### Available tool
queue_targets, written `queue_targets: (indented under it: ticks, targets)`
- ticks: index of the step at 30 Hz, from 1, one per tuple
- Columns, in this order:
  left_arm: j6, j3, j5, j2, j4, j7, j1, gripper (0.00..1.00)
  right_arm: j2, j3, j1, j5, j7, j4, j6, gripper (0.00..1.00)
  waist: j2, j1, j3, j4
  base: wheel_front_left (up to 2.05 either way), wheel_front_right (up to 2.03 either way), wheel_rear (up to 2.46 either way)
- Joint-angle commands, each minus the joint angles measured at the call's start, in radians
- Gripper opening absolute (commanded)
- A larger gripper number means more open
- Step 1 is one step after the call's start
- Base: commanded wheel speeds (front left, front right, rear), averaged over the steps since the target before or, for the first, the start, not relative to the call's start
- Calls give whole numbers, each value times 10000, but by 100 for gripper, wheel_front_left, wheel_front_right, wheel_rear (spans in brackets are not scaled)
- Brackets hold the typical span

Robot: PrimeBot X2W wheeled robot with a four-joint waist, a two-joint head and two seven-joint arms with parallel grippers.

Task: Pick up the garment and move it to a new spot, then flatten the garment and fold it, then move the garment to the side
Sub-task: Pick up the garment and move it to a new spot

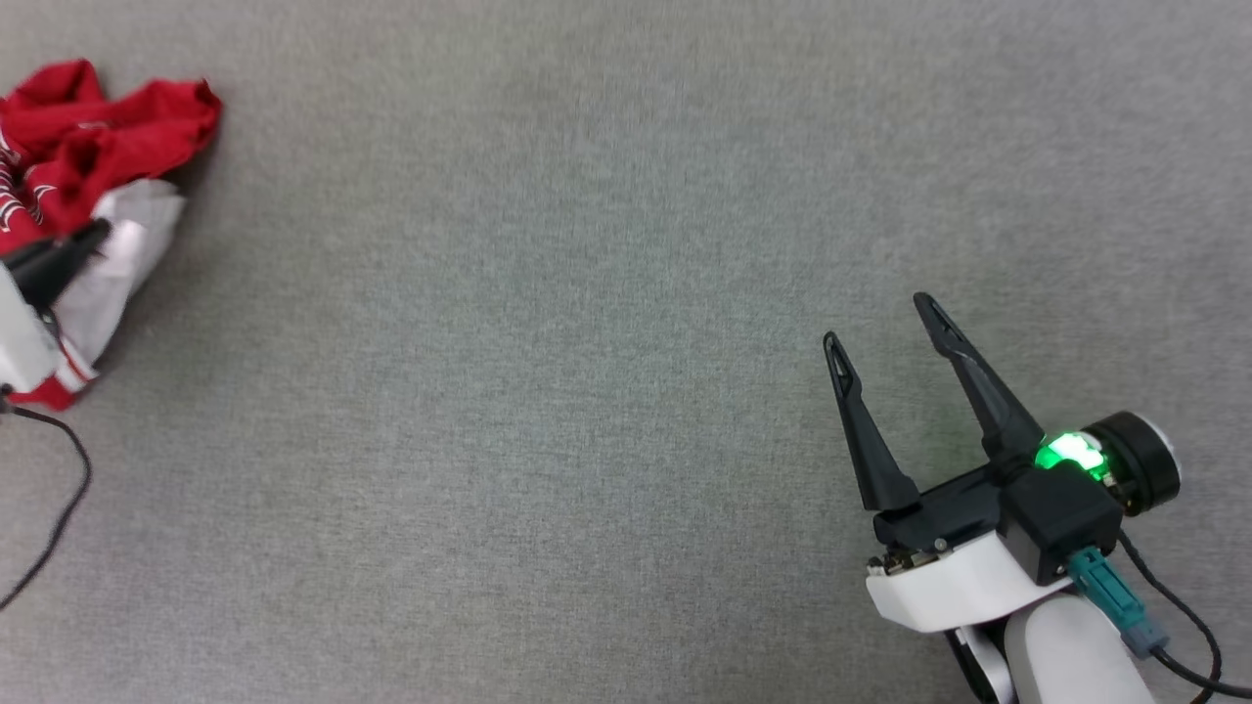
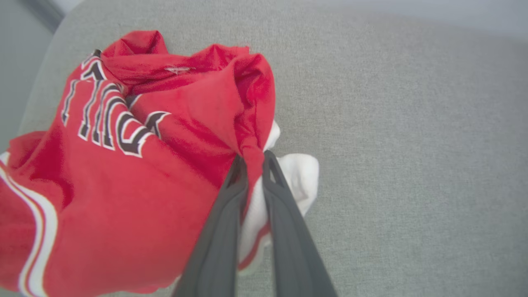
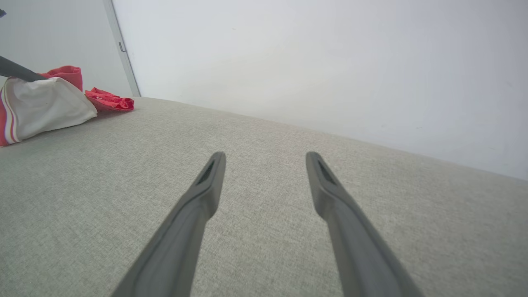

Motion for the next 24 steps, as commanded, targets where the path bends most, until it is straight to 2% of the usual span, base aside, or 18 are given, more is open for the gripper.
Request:
queue_targets:
  ticks: [1, 2, 7, 12, 17, 24]
  targets:
    - [-5, 118, 130, 281, -172, -430, 161, 0, -13, 36, 166, 168, -24, 75, -6, 100, 0, -1, -743, -148, 0, 0, 0]
    - [-6, 171, 93, 504, -470, -796, 400, 0, -13, -20, 329, 349, -24, 154, -6, 100, 0, -1, -1262, -246, 0, 0, 0]
    - [95, 318, 182, 742, -1297, -1216, 691, 0, -11, -164, 560, 601, -24, 250, -6, 100, 0, -1, -2005, -387, 0, 0, 0]
    - [496, 26, 444, 444, -2641, -1377, 1041, 0, -11, -261, 731, 782, -24, 322, -6, 100, 0, -1, -2573, -520, 0, 0, 0]
    - [1020, -569, 882, -285, -3939, -1457, 1328, 0, -11, -279, 862, 904, -24, 341, -6, 100, 0, -1, -2965, -749, 0, 0, 0]
    - [1567, -1489, 1557, -2042, -5151, -1717, 1126, 0, -11, -632, 850, 941, -24, 268, -6, 100, 0, -1, -3164, -1304, 0, 0, 0]
